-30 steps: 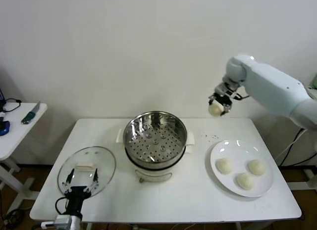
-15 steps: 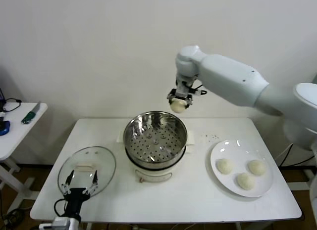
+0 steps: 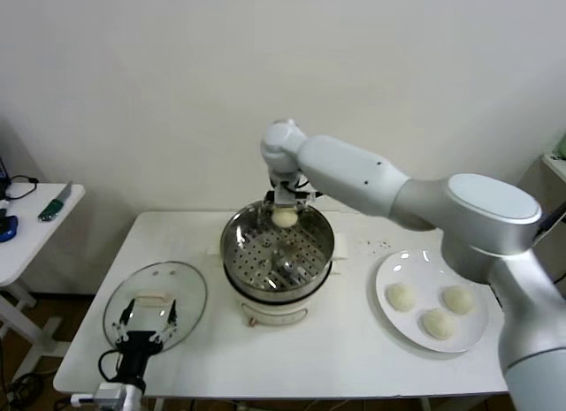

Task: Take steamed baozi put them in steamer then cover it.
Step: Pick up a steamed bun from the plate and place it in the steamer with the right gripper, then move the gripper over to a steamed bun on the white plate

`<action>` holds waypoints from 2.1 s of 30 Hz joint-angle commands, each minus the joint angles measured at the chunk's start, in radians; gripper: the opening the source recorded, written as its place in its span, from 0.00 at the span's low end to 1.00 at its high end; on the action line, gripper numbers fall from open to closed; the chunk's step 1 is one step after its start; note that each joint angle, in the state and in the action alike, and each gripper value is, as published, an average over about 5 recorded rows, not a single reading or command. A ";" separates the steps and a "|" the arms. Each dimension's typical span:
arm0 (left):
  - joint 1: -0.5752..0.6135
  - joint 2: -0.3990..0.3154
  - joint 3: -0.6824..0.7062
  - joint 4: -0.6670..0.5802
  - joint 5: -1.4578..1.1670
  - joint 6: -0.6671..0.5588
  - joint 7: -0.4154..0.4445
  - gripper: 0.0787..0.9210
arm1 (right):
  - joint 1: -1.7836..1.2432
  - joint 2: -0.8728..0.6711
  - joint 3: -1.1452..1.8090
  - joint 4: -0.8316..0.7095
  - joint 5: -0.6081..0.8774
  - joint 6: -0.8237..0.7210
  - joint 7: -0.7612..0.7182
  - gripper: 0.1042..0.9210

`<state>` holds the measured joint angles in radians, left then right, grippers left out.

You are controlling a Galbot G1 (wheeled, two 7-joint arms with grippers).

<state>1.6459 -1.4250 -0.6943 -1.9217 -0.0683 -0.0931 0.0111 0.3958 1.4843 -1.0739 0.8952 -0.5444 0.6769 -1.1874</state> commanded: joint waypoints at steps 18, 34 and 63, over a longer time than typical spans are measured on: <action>-0.001 -0.006 0.002 0.011 -0.005 -0.002 -0.003 0.88 | -0.084 0.060 0.057 -0.085 -0.127 0.039 0.019 0.88; 0.003 -0.001 0.004 0.004 -0.009 -0.001 -0.005 0.88 | 0.233 -0.269 -0.160 0.175 0.463 -0.202 0.120 0.88; 0.029 -0.013 0.013 -0.025 0.013 0.008 -0.008 0.88 | -0.184 -0.950 -0.130 0.409 0.779 -0.985 0.138 0.88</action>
<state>1.6743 -1.4374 -0.6804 -1.9455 -0.0579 -0.0850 0.0037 0.3595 0.6166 -1.2632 1.3394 0.2453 -0.2265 -1.0227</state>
